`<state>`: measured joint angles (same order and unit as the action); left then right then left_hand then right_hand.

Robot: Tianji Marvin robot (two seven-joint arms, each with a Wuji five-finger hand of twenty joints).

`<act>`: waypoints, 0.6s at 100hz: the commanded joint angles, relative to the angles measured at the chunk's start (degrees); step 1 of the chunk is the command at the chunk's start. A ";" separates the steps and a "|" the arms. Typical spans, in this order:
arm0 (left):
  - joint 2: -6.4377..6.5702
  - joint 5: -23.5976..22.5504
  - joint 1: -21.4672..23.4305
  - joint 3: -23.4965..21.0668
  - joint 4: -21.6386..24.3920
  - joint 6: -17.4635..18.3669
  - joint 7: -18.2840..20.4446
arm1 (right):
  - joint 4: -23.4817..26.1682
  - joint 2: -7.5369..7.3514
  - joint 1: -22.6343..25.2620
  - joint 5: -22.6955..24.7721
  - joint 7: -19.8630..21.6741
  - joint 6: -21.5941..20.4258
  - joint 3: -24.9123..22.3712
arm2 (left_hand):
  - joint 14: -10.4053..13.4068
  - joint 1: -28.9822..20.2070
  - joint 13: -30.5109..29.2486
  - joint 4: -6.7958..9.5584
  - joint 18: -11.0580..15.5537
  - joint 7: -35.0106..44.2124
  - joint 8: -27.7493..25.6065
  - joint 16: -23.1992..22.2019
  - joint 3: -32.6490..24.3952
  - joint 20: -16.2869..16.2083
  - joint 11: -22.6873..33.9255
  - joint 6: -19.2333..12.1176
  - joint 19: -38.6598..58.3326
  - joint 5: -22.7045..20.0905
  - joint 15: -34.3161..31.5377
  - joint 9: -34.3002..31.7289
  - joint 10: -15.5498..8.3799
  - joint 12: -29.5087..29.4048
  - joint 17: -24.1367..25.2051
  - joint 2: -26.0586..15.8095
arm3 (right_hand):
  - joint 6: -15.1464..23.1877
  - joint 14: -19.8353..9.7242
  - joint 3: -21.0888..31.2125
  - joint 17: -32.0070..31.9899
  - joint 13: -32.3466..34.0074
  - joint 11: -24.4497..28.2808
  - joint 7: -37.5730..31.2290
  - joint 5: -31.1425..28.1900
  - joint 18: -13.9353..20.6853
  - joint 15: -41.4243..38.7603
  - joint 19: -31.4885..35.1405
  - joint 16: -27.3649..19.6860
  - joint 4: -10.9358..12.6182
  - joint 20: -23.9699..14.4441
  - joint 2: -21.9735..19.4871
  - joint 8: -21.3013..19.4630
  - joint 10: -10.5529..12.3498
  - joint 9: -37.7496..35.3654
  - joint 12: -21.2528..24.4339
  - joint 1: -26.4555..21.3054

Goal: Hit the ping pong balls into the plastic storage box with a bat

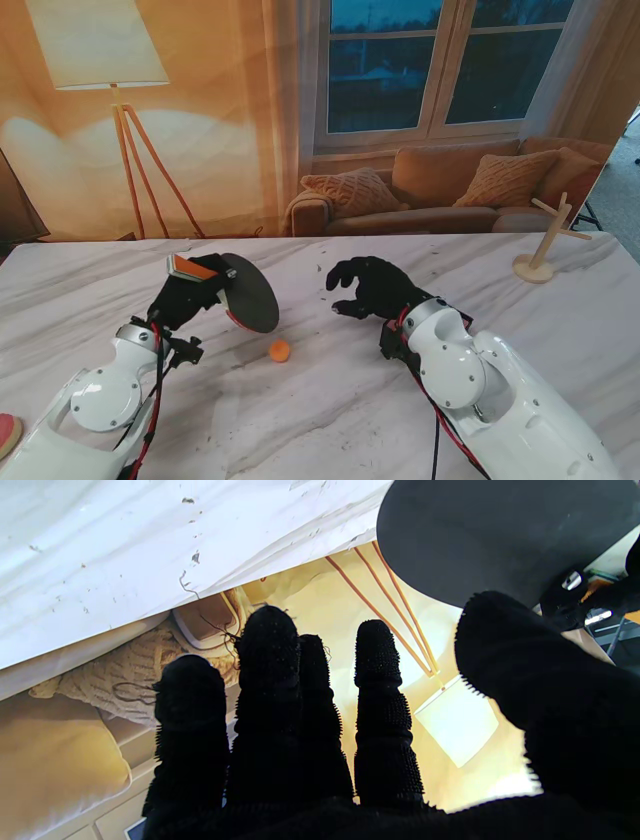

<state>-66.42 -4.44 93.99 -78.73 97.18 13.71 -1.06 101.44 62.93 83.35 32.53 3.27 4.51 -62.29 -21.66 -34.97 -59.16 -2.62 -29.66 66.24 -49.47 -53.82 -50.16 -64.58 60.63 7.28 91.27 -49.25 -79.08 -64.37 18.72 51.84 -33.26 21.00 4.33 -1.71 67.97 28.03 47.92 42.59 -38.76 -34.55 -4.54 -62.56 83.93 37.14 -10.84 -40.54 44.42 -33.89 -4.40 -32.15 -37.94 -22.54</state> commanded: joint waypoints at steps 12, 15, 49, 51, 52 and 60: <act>0.22 -1.34 1.99 -2.16 1.38 1.08 -1.03 | -1.98 0.53 -1.49 -0.76 1.61 1.03 2.92 | -1.35 0.89 -3.64 1.70 5.22 5.45 -1.34 0.53 -2.66 1.91 0.69 1.62 2.22 -3.98 -3.14 -2.52 -3.35 0.35 -1.18 -2.46 | 0.19 -0.36 0.65 0.30 -0.68 1.20 -1.49 -2.06 0.02 -0.48 0.70 0.55 2.40 -1.37 -0.66 -1.04 -0.34 -0.18 -0.41 0.95; 0.21 -1.61 2.26 -2.50 1.49 1.23 -1.23 | -2.30 0.57 -1.79 -0.88 1.61 1.09 3.48 | -1.35 0.88 -3.64 1.69 5.22 5.45 -1.33 0.54 -2.68 1.93 0.69 1.61 2.23 -3.99 -3.15 -2.51 -3.34 0.34 -1.18 -2.46 | 0.25 -0.37 0.66 0.48 -0.60 1.24 -1.60 -2.34 0.05 -0.67 0.91 0.61 2.41 -1.44 -0.61 -1.08 -0.41 -0.15 -0.45 0.97; -0.03 -3.84 4.45 -5.32 2.37 2.58 -3.40 | -6.11 1.00 -5.24 -1.91 1.45 0.95 9.34 | -1.37 0.88 -3.60 1.64 5.23 5.39 -1.35 0.67 -2.53 2.10 0.63 1.54 2.30 -3.92 -3.18 -2.42 -3.27 0.30 -1.16 -2.64 | 1.12 -1.06 1.11 1.09 -0.29 1.56 -1.77 -2.65 0.65 -2.56 2.52 1.18 2.40 -1.85 -0.39 -1.11 -0.70 0.55 -0.73 1.16; -0.04 -3.91 4.51 -5.40 2.40 2.62 -3.50 | -6.28 1.02 -5.41 -2.05 1.49 0.98 9.61 | -1.37 0.87 -3.60 1.64 5.23 5.39 -1.35 0.67 -2.52 2.11 0.63 1.54 2.31 -3.93 -3.19 -2.41 -3.27 0.29 -1.16 -2.66 | 1.25 -1.07 1.11 0.83 -0.57 1.52 -1.67 -2.50 0.69 -2.48 2.39 1.16 2.39 -1.81 -0.47 -1.06 -0.66 0.79 -0.72 1.24; -0.05 -3.95 4.54 -5.44 2.41 2.63 -3.54 | -6.37 1.04 -5.50 -2.12 1.51 0.99 9.75 | -1.37 0.88 -3.60 1.64 5.23 5.39 -1.35 0.67 -2.50 2.12 0.63 1.54 2.31 -3.93 -3.19 -2.41 -3.27 0.29 -1.16 -2.65 | 1.30 -1.07 1.11 0.68 -0.73 1.51 -1.63 -2.46 0.73 -2.43 2.30 1.14 2.39 -1.78 -0.49 -1.04 -0.67 0.89 -0.72 1.24; -0.09 -4.27 4.75 -5.73 2.48 2.77 -3.88 | -7.08 1.10 -6.22 -2.47 1.70 0.96 10.87 | -1.37 0.83 -3.60 1.65 5.23 5.35 -1.35 0.70 -2.46 2.16 0.57 1.56 2.33 -3.89 -3.20 -2.30 -3.28 0.27 -1.15 -2.57 | 1.65 -0.95 1.08 -0.77 -2.30 1.20 -1.42 -2.25 0.83 -1.68 1.35 0.94 2.36 -1.52 -0.42 -0.88 -0.69 2.00 -0.62 1.36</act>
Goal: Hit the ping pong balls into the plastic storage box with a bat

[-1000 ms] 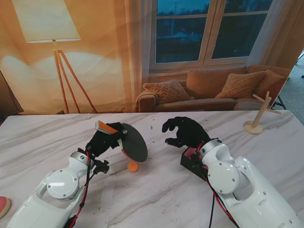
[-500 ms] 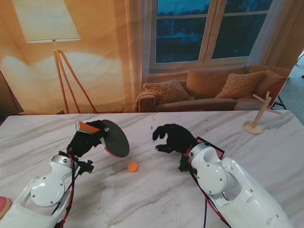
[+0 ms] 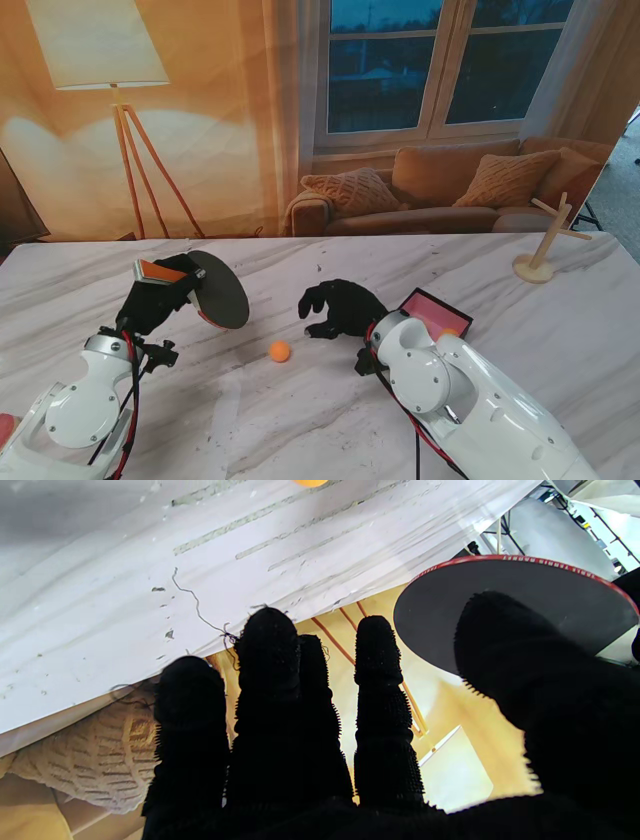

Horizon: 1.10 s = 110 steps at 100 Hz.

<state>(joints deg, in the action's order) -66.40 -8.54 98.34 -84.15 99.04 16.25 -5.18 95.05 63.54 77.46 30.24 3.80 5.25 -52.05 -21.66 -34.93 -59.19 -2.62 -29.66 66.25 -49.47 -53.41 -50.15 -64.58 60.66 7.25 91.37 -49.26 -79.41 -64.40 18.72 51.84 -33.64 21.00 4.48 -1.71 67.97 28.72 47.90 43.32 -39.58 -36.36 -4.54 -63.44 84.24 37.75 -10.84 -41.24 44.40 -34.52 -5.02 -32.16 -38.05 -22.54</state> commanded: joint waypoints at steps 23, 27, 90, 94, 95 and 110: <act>-0.19 -0.50 0.76 -0.51 1.05 0.08 -0.29 | -2.93 0.37 -2.71 -0.65 2.89 -0.44 4.51 | -1.36 0.80 -3.48 1.59 5.23 5.31 -1.31 0.32 -2.48 2.20 0.53 1.58 2.24 -3.88 -2.81 -2.27 -3.27 0.27 -0.77 -2.61 | 3.46 0.63 -0.19 -11.47 -13.10 -5.40 2.33 2.01 0.53 15.84 -9.54 -5.76 2.45 0.28 -1.23 1.82 2.10 8.98 3.97 2.24; -0.19 -0.52 0.76 -0.51 1.04 0.08 -0.29 | -3.44 0.40 -3.17 -0.73 3.03 -0.45 5.34 | -1.36 0.81 -3.48 1.60 5.23 5.30 -1.31 0.32 -2.47 2.20 0.52 1.58 2.25 -3.87 -2.81 -2.27 -3.28 0.27 -0.77 -2.63 | 3.84 0.88 -0.32 -13.04 -14.46 -6.62 3.27 2.97 0.25 18.47 -11.70 -6.75 2.48 0.46 -1.26 2.49 2.57 9.95 5.27 2.25; -0.22 0.31 0.12 0.50 0.59 -0.59 0.03 | -8.92 1.33 -8.58 0.46 3.02 3.57 13.80 | -1.37 0.76 -3.40 1.55 5.26 5.31 -1.26 0.33 -2.58 2.25 0.47 1.55 2.23 -3.84 -2.75 -2.27 -3.19 0.26 -0.73 -2.49 | 4.92 1.17 -3.00 -14.30 -17.43 -4.11 9.22 20.15 1.35 12.51 -11.22 -2.37 2.78 -4.21 -3.45 8.32 1.54 19.14 6.92 5.09; -0.23 0.30 0.10 0.52 0.56 -0.58 -0.01 | -9.33 1.48 -9.04 0.74 2.75 4.07 14.37 | -1.37 0.80 -3.40 1.55 5.26 5.36 -1.28 0.33 -2.58 2.26 0.45 1.50 2.23 -3.91 -2.75 -2.28 -3.17 0.24 -0.73 -2.55 | 4.54 1.05 -3.35 -13.51 -16.84 -3.70 9.15 20.65 1.64 10.72 -9.57 -1.61 2.88 -4.80 -4.23 8.55 1.15 19.30 6.42 5.60; -0.23 0.30 0.10 0.52 0.55 -0.59 -0.02 | -9.43 1.52 -9.14 0.79 2.68 4.20 14.51 | -1.37 0.78 -3.40 1.55 5.26 5.35 -1.28 0.33 -2.60 2.26 0.44 1.49 2.23 -3.91 -2.75 -2.29 -3.17 0.24 -0.73 -2.58 | 4.48 1.02 -3.47 -13.27 -16.62 -3.66 9.12 20.71 1.69 10.32 -9.15 -1.46 2.90 -4.94 -4.42 8.59 1.08 19.33 6.36 5.73; -0.28 0.26 0.03 0.61 0.52 -0.70 -0.21 | -10.84 2.36 -10.78 0.53 1.73 6.54 16.37 | -1.37 0.74 -3.40 1.56 5.26 5.32 -1.28 0.32 -2.59 2.26 0.42 1.51 2.23 -3.80 -2.75 -2.29 -3.18 0.23 -0.73 -2.46 | 3.07 0.96 -4.23 -11.63 -15.17 -3.78 8.46 20.65 2.54 7.78 -5.27 -0.86 3.39 -6.01 -6.96 8.91 0.73 19.63 6.41 6.32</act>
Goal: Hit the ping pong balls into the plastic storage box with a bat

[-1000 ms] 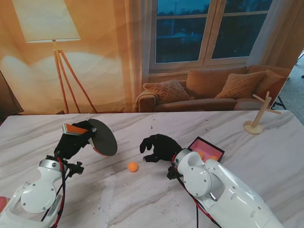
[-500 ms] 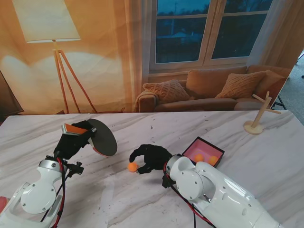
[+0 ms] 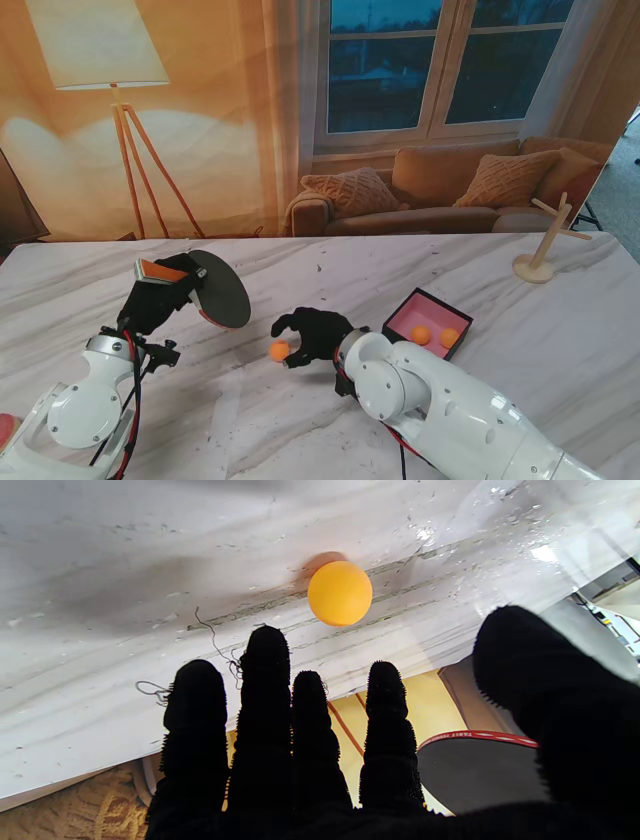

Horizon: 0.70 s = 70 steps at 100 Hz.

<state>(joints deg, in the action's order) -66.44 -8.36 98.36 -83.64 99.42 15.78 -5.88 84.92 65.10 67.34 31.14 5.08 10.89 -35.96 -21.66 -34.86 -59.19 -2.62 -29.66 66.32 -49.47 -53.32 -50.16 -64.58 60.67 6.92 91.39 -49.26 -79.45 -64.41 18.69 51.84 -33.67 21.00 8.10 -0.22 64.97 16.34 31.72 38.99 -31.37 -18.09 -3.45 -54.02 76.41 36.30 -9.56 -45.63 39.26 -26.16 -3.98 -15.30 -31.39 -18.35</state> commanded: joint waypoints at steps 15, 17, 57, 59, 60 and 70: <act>-0.31 0.25 -0.25 0.33 0.10 -0.57 0.32 | -2.53 1.61 -2.40 -1.64 -0.15 1.23 1.65 | -1.37 0.66 -3.40 1.54 5.26 5.24 -1.25 0.23 -2.61 2.26 0.40 1.95 2.21 -3.87 -2.71 -2.27 -3.16 0.23 -0.69 -2.52 | 1.34 -0.38 -1.39 0.47 0.83 0.20 -0.79 0.52 1.48 -1.59 3.12 0.20 2.53 -1.42 -2.88 0.60 0.91 2.42 0.38 1.84; -0.31 0.30 -0.35 0.39 0.05 -0.60 0.33 | -2.83 1.73 -2.65 -1.79 -0.26 1.17 1.82 | -1.37 0.70 -3.40 1.53 5.26 5.23 -1.25 0.23 -2.57 2.26 0.40 1.95 2.21 -3.86 -2.71 -2.27 -3.16 0.23 -0.69 -2.57 | 1.56 -0.40 -1.30 0.47 0.97 0.21 -1.06 -0.08 1.47 -1.61 3.14 0.16 2.58 -1.39 -2.89 0.55 1.00 2.22 0.43 1.75; -0.42 1.77 -2.87 2.32 -1.40 -1.83 0.87 | -9.80 4.36 -6.90 -2.67 -3.65 0.43 6.03 | -1.37 0.60 -3.40 1.57 5.26 5.19 -1.25 0.22 -2.51 2.27 0.40 1.97 2.21 -3.87 -2.71 -2.27 -3.16 0.23 -0.69 -2.53 | 2.39 -1.89 3.47 4.25 5.15 4.20 -4.47 -3.62 1.75 -6.44 5.92 0.98 1.89 -0.22 1.05 -0.67 -0.77 -1.75 -1.36 -0.56; -0.42 1.82 -2.92 2.35 -1.41 -1.87 0.92 | -10.11 4.52 -7.09 -2.69 -3.83 0.49 6.27 | -1.37 0.61 -3.40 1.56 5.26 5.19 -1.26 0.22 -2.50 2.27 0.40 1.95 2.21 -3.86 -2.71 -2.27 -3.16 0.23 -0.69 -2.48 | 2.28 -1.98 3.66 4.48 5.34 4.70 -4.60 -3.43 1.77 -6.97 6.25 1.09 1.79 -0.11 1.20 -0.71 -0.92 -1.77 -1.75 -0.56; -0.42 1.84 -2.94 2.36 -1.42 -1.88 0.94 | -10.26 4.60 -7.18 -2.70 -3.93 0.51 6.39 | -1.37 0.58 -3.40 1.57 5.26 5.19 -1.26 0.22 -2.52 2.27 0.40 1.94 2.21 -3.85 -2.71 -2.27 -3.16 0.23 -0.69 -2.49 | 2.23 -2.03 3.72 4.59 5.44 4.92 -4.63 -3.30 1.78 -7.18 6.39 1.13 1.76 -0.07 1.27 -0.72 -0.95 -1.82 -1.91 -0.57; -0.39 1.96 -3.05 2.35 -1.53 -1.82 1.10 | -11.77 5.47 -8.06 -2.77 -4.96 0.87 7.61 | -1.42 0.60 -3.36 1.56 5.26 5.23 -1.30 0.22 -2.52 2.27 0.41 1.91 2.21 -3.84 -2.68 -2.29 -3.14 0.23 -0.69 -2.45 | 1.65 -2.74 4.32 5.87 6.67 7.14 -4.90 -1.86 1.98 -9.59 8.11 1.73 1.61 0.07 1.90 -0.74 -1.61 -2.09 -3.68 -0.85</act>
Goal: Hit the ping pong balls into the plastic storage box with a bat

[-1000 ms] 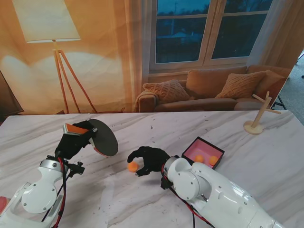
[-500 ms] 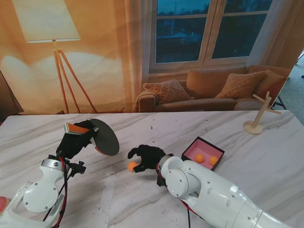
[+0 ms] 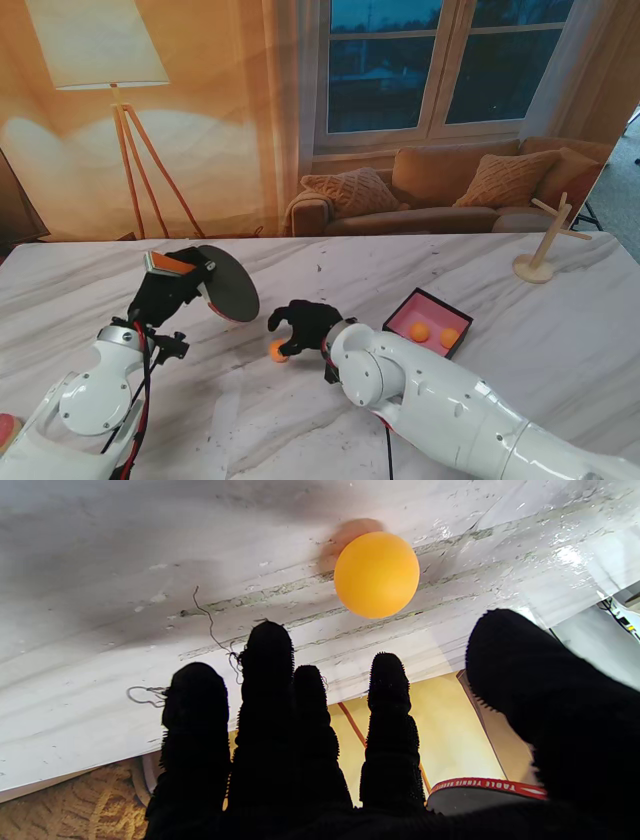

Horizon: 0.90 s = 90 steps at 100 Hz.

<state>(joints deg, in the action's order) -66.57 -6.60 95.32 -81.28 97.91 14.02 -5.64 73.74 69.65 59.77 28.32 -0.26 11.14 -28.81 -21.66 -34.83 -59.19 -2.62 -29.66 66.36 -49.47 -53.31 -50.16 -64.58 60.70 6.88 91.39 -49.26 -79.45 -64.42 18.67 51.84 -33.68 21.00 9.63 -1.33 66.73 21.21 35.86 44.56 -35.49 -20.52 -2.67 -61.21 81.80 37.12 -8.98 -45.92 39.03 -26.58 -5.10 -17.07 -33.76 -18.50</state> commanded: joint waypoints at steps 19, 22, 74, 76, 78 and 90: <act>-0.28 0.10 0.23 -0.23 0.17 0.06 0.73 | -2.85 2.31 -2.15 0.10 -0.54 1.46 2.91 | -1.52 0.63 -3.36 1.55 5.26 5.17 -1.29 0.22 -2.57 2.27 0.38 1.99 2.21 -3.90 -2.63 -2.30 -3.07 0.24 -0.68 -2.53 | -0.22 -2.82 3.22 3.00 4.52 5.63 -1.82 1.00 1.32 -7.66 5.82 2.38 0.93 0.60 2.53 -0.21 -1.34 -0.78 -5.10 -0.67; -0.28 0.06 0.28 -0.28 0.22 0.06 0.68 | -3.14 2.48 -2.36 0.12 -0.58 1.60 3.27 | -1.52 0.64 -3.37 1.55 5.26 5.18 -1.30 0.22 -2.56 2.27 0.38 1.95 2.21 -3.90 -2.63 -2.30 -3.08 0.24 -0.68 -2.59 | -0.09 -2.94 3.31 3.28 4.84 6.02 -2.03 0.58 1.35 -8.25 6.20 2.52 0.93 0.63 2.63 -0.21 -1.53 -0.96 -5.51 -0.68; -0.21 0.06 0.48 -0.63 0.23 0.57 0.91 | -9.13 4.54 -3.91 0.51 -2.58 -0.01 6.54 | -1.64 0.65 -3.39 1.56 5.13 5.16 -1.34 0.23 -2.57 2.27 0.37 1.98 2.13 -3.94 -2.61 -2.32 -3.14 0.24 -0.62 -2.54 | 1.54 -3.08 7.96 8.76 10.03 9.62 -8.79 -7.31 0.93 -10.83 10.12 1.20 0.02 2.38 7.11 -4.65 -2.23 -7.62 -8.46 -4.89; -0.20 0.09 0.46 -0.62 0.20 0.58 0.95 | -9.33 4.62 -3.96 0.50 -2.66 -0.07 6.63 | -1.63 0.64 -3.40 1.57 5.13 5.16 -1.34 0.23 -2.58 2.27 0.38 1.98 2.13 -3.95 -2.61 -2.33 -3.15 0.25 -0.62 -2.52 | 1.56 -3.17 8.21 8.98 10.25 9.98 -8.99 -7.24 0.90 -10.94 10.29 1.08 -0.08 2.57 7.26 -4.89 -2.14 -8.07 -8.67 -5.23; -0.20 0.12 0.44 -0.61 0.17 0.60 0.98 | -9.54 4.69 -4.02 0.50 -2.72 -0.12 6.72 | -1.63 0.63 -3.39 1.57 5.13 5.16 -1.34 0.22 -2.59 2.27 0.38 1.99 2.13 -3.95 -2.61 -2.33 -3.13 0.24 -0.62 -2.49 | 1.57 -3.20 8.35 9.17 10.44 10.25 -9.11 -7.25 0.91 -11.02 10.40 1.02 -0.12 2.67 7.42 -5.02 -2.13 -8.59 -8.79 -5.50; -0.18 0.22 0.41 -0.56 0.03 0.73 1.09 | -10.74 5.17 -4.32 0.30 -2.93 -0.33 7.29 | -1.62 0.64 -3.40 1.58 5.13 5.16 -1.33 0.22 -2.61 2.26 0.36 1.98 2.13 -4.00 -2.62 -2.34 -3.09 0.24 -0.63 -2.51 | 1.74 -3.14 9.74 11.12 12.90 12.54 -11.29 -7.37 0.43 -11.85 11.73 0.50 -0.22 3.50 9.35 -6.87 -1.50 -14.45 -10.04 -7.98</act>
<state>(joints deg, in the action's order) -66.60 -6.56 95.63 -81.84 97.91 14.49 -5.33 63.79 74.38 55.56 28.69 -3.91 10.72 -21.78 -21.66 -34.83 -59.19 -2.61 -29.66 66.37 -49.47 -53.30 -50.16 -64.58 60.70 6.88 91.40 -49.26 -79.45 -64.42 18.66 51.84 -33.69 21.00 10.11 -3.31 71.68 31.08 46.13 55.43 -44.90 -25.61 -2.42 -71.09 89.85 38.44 -9.14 -43.42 46.13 -32.05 -7.28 -28.79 -42.69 -24.49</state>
